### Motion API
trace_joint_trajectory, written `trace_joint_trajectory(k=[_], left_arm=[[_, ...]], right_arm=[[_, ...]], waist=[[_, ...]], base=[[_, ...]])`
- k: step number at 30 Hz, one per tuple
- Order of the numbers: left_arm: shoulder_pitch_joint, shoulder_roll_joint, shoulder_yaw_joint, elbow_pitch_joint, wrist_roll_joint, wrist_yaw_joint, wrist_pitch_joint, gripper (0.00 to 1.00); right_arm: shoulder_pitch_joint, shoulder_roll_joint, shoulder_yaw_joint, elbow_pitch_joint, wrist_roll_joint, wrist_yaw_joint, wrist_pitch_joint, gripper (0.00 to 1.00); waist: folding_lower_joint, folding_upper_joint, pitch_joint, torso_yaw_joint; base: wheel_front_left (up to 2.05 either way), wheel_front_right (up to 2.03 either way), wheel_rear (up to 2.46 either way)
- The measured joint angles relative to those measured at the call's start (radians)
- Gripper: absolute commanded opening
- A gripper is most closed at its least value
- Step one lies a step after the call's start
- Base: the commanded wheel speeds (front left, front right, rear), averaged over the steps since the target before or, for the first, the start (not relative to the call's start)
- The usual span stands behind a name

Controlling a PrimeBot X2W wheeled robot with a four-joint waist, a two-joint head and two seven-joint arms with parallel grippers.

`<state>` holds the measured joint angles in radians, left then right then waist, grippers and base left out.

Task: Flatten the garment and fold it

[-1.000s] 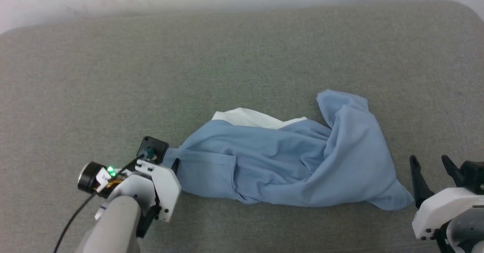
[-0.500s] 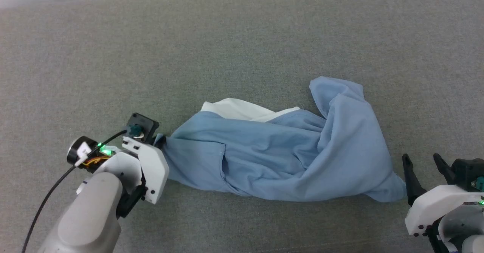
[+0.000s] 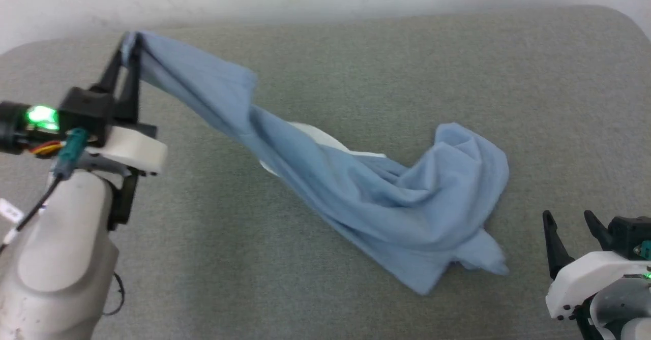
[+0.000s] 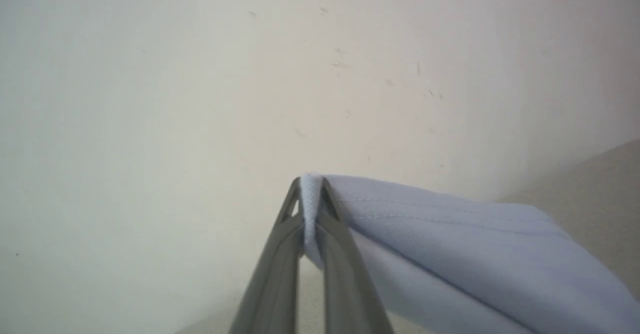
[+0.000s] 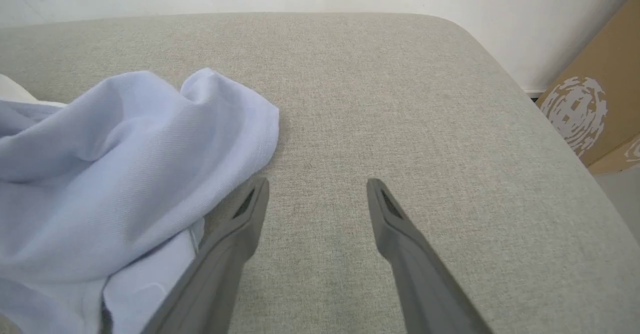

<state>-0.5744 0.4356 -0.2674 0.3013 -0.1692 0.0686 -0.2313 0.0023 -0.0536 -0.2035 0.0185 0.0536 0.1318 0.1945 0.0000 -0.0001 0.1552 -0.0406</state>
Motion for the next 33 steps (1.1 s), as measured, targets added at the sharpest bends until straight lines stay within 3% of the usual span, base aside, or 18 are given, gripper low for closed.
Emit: trace_joint_trajectory(k=[2,6,13,14,15,16,25,33], left_arm=[[0.015,0.014,0.027,-0.033,0.002,0.021,-0.017,0.0],[0.136,0.033,0.043,-0.072,-0.001,0.023,-0.025,0.0],[0.397,0.033,-0.001,0.02,-0.028,0.001,-0.01,0.0],[0.418,0.032,-0.008,0.054,-0.035,-0.007,0.01,0.15],[0.432,0.032,-0.02,0.088,-0.042,-0.018,0.036,0.51],[0.442,0.03,-0.026,0.119,-0.048,-0.025,0.052,1.0],[0.388,-0.028,-0.009,0.174,-0.077,0.0,0.005,1.0],[0.373,-0.109,0.067,-0.032,-0.095,0.077,-0.025,1.0]], right_arm=[[0.003,0.001,0.002,-0.001,0.0,0.0,0.002,1.0],[0.006,0.001,0.003,-0.002,0.0,0.0,0.008,1.0],[0.014,0.0,0.004,0.012,0.002,0.0,0.015,1.0],[0.016,0.001,0.004,0.016,0.002,0.0,0.016,1.0],[0.018,0.001,0.002,0.021,0.002,0.0,0.016,1.0],[0.019,0.0,0.001,0.027,0.002,0.0,0.016,1.0],[0.005,-0.005,0.022,0.048,-0.007,0.0,0.041,1.0],[-0.144,-0.115,0.062,0.159,0.058,0.0,0.194,1.0]], waist=[[0.0,0.0,-0.005,0.015],[0.0,0.0,-0.011,0.045],[-0.0001,0.0,-0.016,0.089],[-0.0001,0.0,-0.017,0.094],[-0.0001,0.0,-0.018,0.1],[0.0,0.0,-0.02,0.106],[-0.0001,0.0001,-0.042,0.161],[-0.0001,0.0001,-0.057,0.224]], base=[[0.0,0.0,0.0],[0.0,0.0,0.0],[0.0,0.0,0.0],[0.0,0.0,0.0],[0.0,0.0,0.0],[0.0,0.0,0.0],[0.0,0.0,0.0],[0.0,0.0,0.0]])
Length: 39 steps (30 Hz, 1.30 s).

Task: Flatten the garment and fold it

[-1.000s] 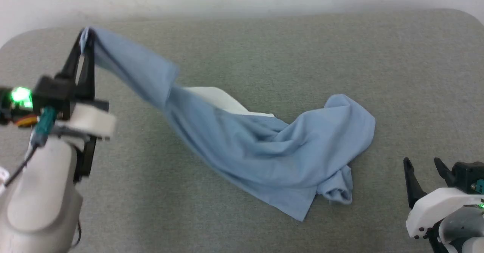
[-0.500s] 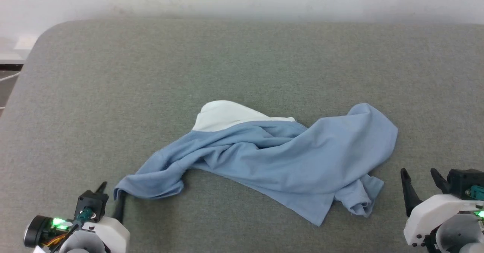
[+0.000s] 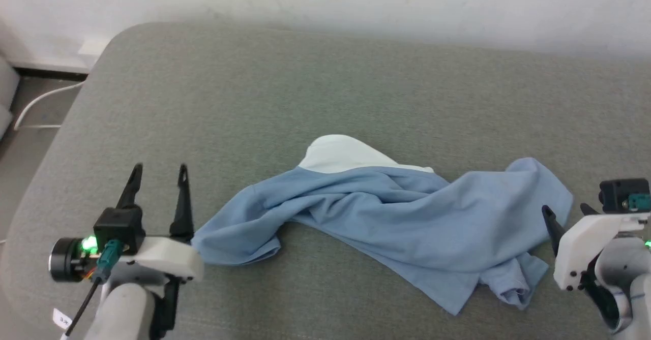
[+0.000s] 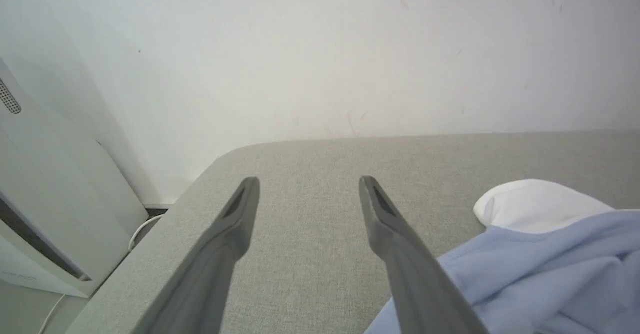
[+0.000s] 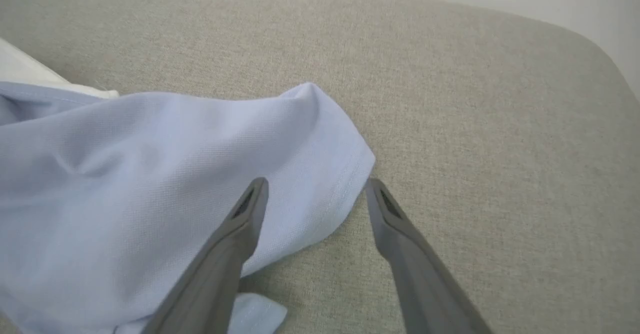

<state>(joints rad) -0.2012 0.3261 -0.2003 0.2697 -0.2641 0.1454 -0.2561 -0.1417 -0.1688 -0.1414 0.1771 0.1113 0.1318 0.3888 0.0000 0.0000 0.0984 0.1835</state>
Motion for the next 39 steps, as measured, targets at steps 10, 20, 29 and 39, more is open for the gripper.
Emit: trace_joint_trajectory(k=[10,20,29,39], left_arm=[[0.075,-0.128,-0.022,-0.197,0.046,0.006,-0.001,1.0],[0.1,-0.185,-0.014,-0.205,0.08,-0.004,-0.001,1.0],[0.122,-0.188,0.03,-0.192,0.09,-0.022,-0.001,1.0],[0.156,-0.198,0.059,-0.198,0.1,-0.032,-0.001,1.0]], right_arm=[[-0.164,-0.079,-0.049,0.296,-0.016,0.0,0.109,1.0],[-0.244,-0.11,-0.053,0.476,-0.029,0.0,0.03,0.0],[-0.248,-0.078,0.101,0.366,0.083,0.0,-0.092,0.0],[-0.124,-0.053,0.454,-0.108,0.232,0.0,0.028,0.0]], waist=[[0.0,0.0,0.018,0.093],[0.0,0.0,0.063,0.164],[0.0002,0.0,0.031,0.13],[0.0,0.0,-0.051,0.066]], base=[[0.0,0.0,0.0],[0.0,0.0,0.0],[0.0,0.0,0.0],[0.0,0.0,0.0]])
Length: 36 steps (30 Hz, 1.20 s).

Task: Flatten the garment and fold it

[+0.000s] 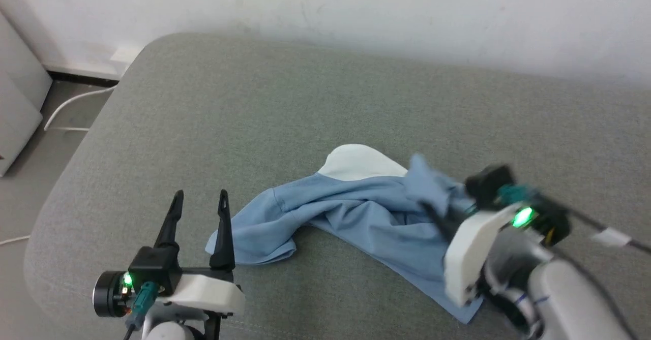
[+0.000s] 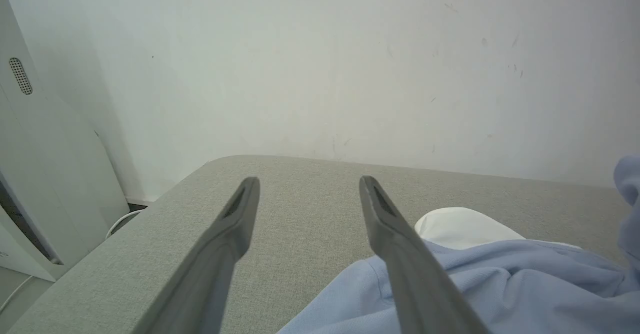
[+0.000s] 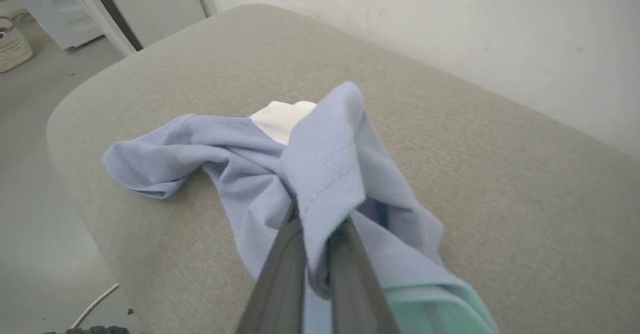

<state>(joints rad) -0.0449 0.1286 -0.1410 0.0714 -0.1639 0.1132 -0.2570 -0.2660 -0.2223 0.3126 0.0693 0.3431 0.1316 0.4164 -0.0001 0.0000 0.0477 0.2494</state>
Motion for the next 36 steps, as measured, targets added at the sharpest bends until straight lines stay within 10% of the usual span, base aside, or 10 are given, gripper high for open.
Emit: trace_joint_trajectory(k=[5,7,16,28,36], left_arm=[[0.008,-0.007,0.012,0.001,0.001,-0.008,0.0,1.0],[0.009,-0.009,0.016,0.001,0.005,-0.016,0.0,1.0],[0.037,-0.017,0.044,0.008,0.011,-0.024,0.0,1.0],[0.042,-0.036,0.045,0.014,0.016,-0.044,0.0,1.0],[0.012,-0.046,0.04,0.018,0.034,-0.058,0.0,1.0]], right_arm=[[0.088,0.02,0.134,0.003,0.008,0.0,0.032,0.0],[0.104,0.025,0.159,0.037,0.009,0.0,0.032,1.0],[0.101,-0.016,0.056,0.045,-0.005,0.0,0.067,1.0],[0.2,-0.122,-0.219,-0.081,-0.051,0.0,0.435,1.0],[0.182,-0.132,-0.241,0.026,-0.079,0.0,0.375,1.0]], waist=[[0.0,0.0,-0.006,0.0],[0.0,0.0,-0.003,0.005],[0.0001,0.0,-0.004,-0.011],[0.0,0.0,-0.006,-0.041],[0.0002,0.0,0.047,-0.024]], base=[[0.0,0.0,0.0],[0.0,0.0,0.0],[0.0,0.0,0.0],[0.0,0.0,0.0],[0.0,0.0,0.0]])
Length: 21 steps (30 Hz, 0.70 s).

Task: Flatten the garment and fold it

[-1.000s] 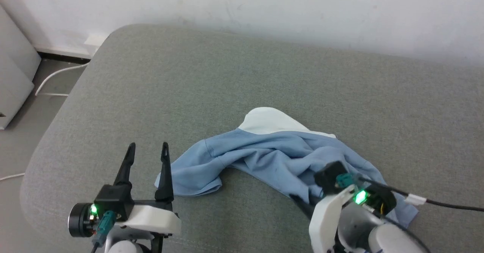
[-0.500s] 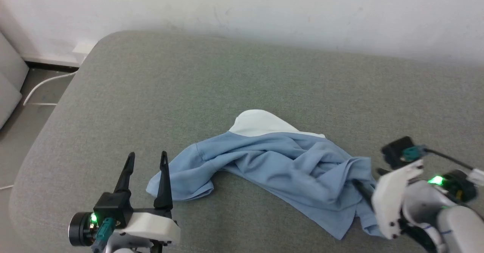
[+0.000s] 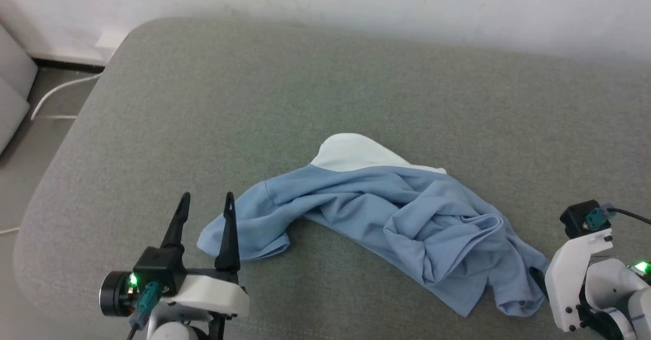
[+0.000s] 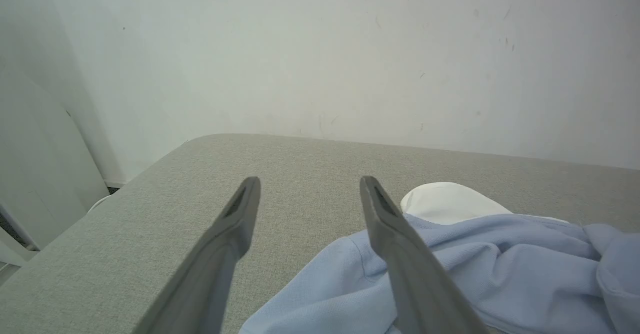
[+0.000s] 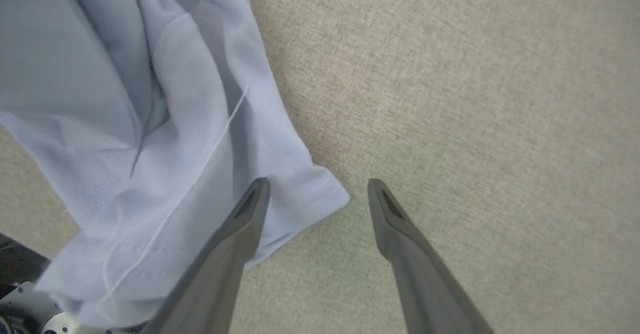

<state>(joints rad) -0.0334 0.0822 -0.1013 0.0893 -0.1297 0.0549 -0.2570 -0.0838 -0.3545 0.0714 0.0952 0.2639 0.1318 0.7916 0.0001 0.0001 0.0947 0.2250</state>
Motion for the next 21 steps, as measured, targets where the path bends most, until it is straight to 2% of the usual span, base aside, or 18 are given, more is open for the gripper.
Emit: trace_joint_trajectory(k=[7,8,9,10,15,21], left_arm=[[-0.018,-0.006,0.002,0.003,0.007,-0.002,0.0,1.0],[-0.019,-0.008,0.003,0.003,0.007,-0.002,0.0,1.0],[-0.019,-0.009,0.004,0.004,0.007,-0.003,0.0,1.0],[-0.02,-0.009,0.004,0.006,0.008,-0.003,0.0,1.0],[-0.028,-0.011,0.011,0.019,0.01,-0.003,0.0,1.0],[-0.028,-0.015,0.012,0.027,0.011,-0.018,0.0,1.0]], right_arm=[[-0.057,-0.011,0.052,0.124,-0.01,0.0,-0.086,1.0],[-0.065,-0.013,0.058,0.136,-0.008,0.0,-0.094,0.76],[-0.072,-0.016,0.063,0.148,-0.006,0.0,-0.103,0.22],[-0.078,-0.021,0.067,0.155,-0.008,0.0,-0.116,0.0],[-0.11,-0.05,0.052,0.203,-0.042,0.002,-0.199,0.0],[-0.181,-0.128,-0.048,0.21,-0.116,0.001,-0.26,0.0]], waist=[[-0.0001,0.0,0.053,0.026],[-0.0001,0.0,0.058,0.03],[-0.0001,0.0,0.062,0.033],[-0.0001,0.0,0.065,0.037],[0.0001,0.0,0.056,0.038],[-0.0001,0.0,0.021,0.015]], base=[[0.0,0.0,0.0],[0.0,0.0,0.0],[0.0,0.0,0.0],[0.0,0.0,0.0],[0.0,0.0,0.0],[0.0,0.0,0.0]])
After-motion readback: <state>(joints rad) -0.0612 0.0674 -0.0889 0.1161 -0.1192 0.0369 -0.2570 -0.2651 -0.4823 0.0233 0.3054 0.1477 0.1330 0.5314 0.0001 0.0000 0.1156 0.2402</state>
